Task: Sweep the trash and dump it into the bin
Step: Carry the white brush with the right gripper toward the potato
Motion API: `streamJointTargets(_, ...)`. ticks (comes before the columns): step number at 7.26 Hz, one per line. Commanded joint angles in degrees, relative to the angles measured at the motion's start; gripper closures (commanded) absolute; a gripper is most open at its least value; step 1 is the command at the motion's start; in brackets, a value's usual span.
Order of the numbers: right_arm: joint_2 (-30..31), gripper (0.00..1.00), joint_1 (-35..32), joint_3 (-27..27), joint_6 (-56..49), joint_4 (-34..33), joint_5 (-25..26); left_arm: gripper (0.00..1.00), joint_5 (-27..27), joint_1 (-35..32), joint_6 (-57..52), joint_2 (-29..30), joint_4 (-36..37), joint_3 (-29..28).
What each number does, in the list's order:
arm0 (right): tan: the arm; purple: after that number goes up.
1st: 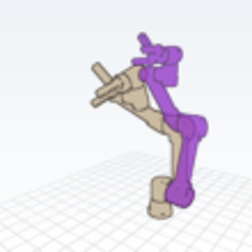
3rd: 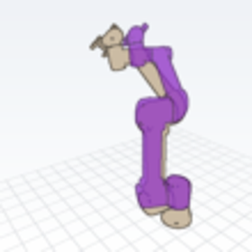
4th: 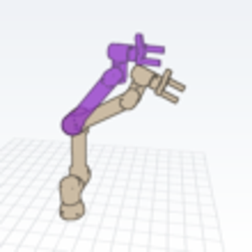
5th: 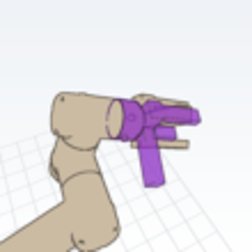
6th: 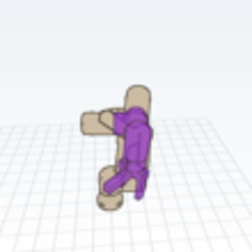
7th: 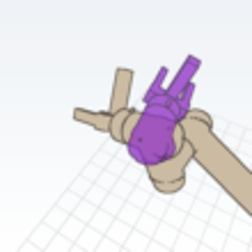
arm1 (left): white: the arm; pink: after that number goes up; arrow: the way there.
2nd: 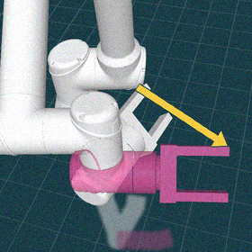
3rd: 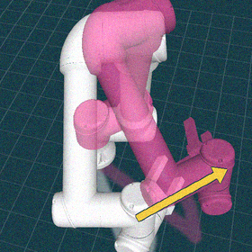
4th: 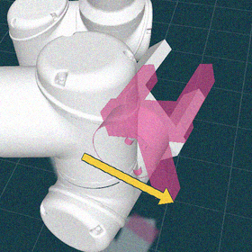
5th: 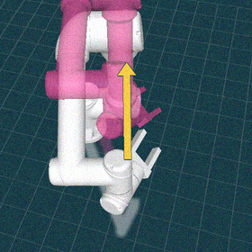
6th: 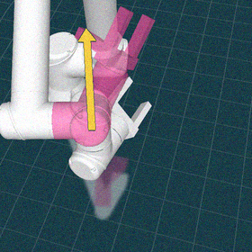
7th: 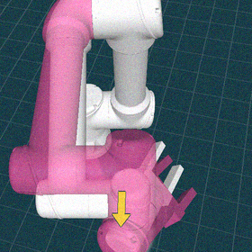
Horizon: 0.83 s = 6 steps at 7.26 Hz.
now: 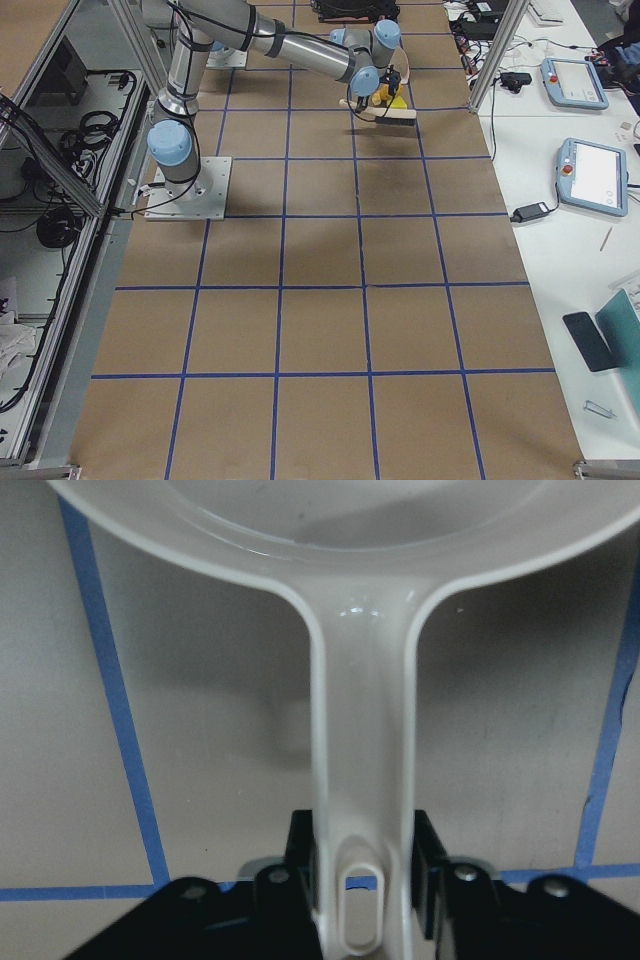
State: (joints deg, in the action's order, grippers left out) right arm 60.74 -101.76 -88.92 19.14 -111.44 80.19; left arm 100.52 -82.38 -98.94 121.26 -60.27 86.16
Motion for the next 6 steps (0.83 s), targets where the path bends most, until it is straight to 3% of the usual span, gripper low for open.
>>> streamJointTargets(1,-1.1,1.00,-1.9,0.6,1.1,-0.7,0.0,0.77,0.0,-0.1,1.1,0.1,0.0,0.0)
streamJointTargets(6,-3.4,1.00,-6.3,3.5,8.5,-1.6,-2.0,0.77,-0.2,-0.2,1.2,0.1,0.0,0.0)
